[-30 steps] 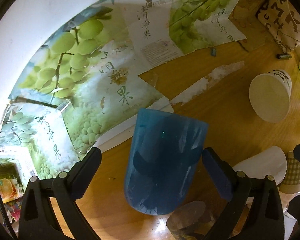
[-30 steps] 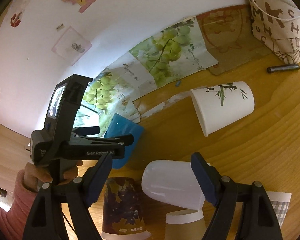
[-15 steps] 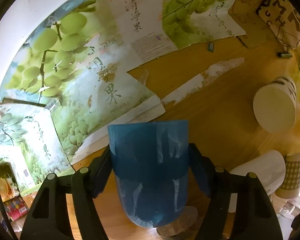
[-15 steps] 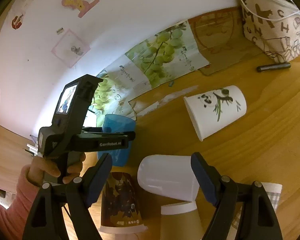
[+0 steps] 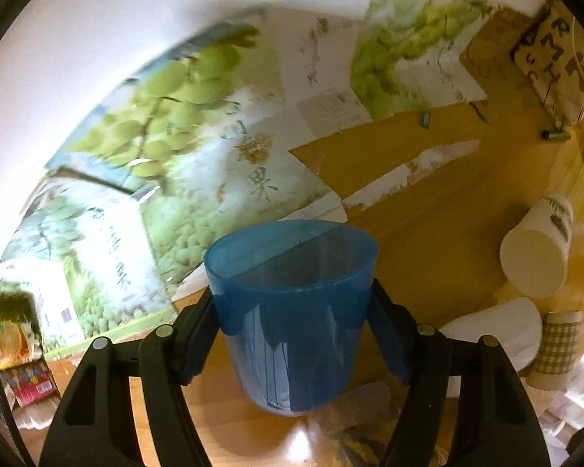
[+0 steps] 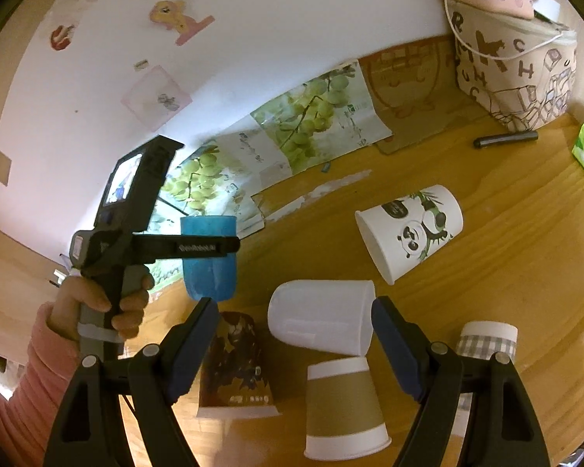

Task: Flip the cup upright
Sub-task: 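Lift the blue cup off the table with the left gripper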

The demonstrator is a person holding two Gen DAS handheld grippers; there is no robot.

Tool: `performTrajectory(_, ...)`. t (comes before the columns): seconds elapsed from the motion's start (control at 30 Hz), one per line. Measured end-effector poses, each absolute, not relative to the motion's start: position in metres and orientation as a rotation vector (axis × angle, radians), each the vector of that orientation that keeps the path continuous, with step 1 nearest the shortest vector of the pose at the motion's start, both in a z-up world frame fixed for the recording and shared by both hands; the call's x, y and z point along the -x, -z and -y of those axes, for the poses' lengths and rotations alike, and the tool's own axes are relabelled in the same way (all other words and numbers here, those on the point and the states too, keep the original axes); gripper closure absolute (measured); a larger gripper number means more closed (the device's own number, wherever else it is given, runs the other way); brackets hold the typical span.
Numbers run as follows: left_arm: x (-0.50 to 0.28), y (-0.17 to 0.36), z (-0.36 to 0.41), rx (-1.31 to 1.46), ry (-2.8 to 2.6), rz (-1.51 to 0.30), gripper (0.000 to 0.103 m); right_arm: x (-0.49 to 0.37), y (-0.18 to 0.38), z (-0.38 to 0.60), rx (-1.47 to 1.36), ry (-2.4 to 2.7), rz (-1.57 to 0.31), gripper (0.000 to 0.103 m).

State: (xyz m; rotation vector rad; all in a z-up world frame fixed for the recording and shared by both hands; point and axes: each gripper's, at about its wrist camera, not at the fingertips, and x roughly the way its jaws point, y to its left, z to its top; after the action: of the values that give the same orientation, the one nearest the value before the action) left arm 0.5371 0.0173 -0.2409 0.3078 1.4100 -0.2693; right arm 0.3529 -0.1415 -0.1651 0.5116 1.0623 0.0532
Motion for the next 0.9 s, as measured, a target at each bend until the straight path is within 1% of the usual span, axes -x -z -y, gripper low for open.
performTrajectory(0.2, -0.520, 0.205, -0.036, -0.277, 0.237, -1.348, 0.029, -0.335, 0.147, 0.133, -0.474, -0.066, -1.046, 0.021)
performTrajectory(0.33, -0.504, 0.189, -0.045, -0.255, 0.207, -1.338, 0.029, -0.322, 0.140, 0.130, -0.446, -0.071, -1.037, 0.021)
performTrajectory(0.6, -0.454, 0.162, -0.055, -0.232, 0.160, -1.309, 0.029, -0.288, 0.125, 0.127, -0.420, -0.116, -1.021, 0.021)
performTrajectory(0.9, -0.381, 0.134, -0.064, -0.209, 0.096, -1.286, 0.029, -0.242, 0.114, 0.123, -0.347, -0.198, -1.021, 0.021)
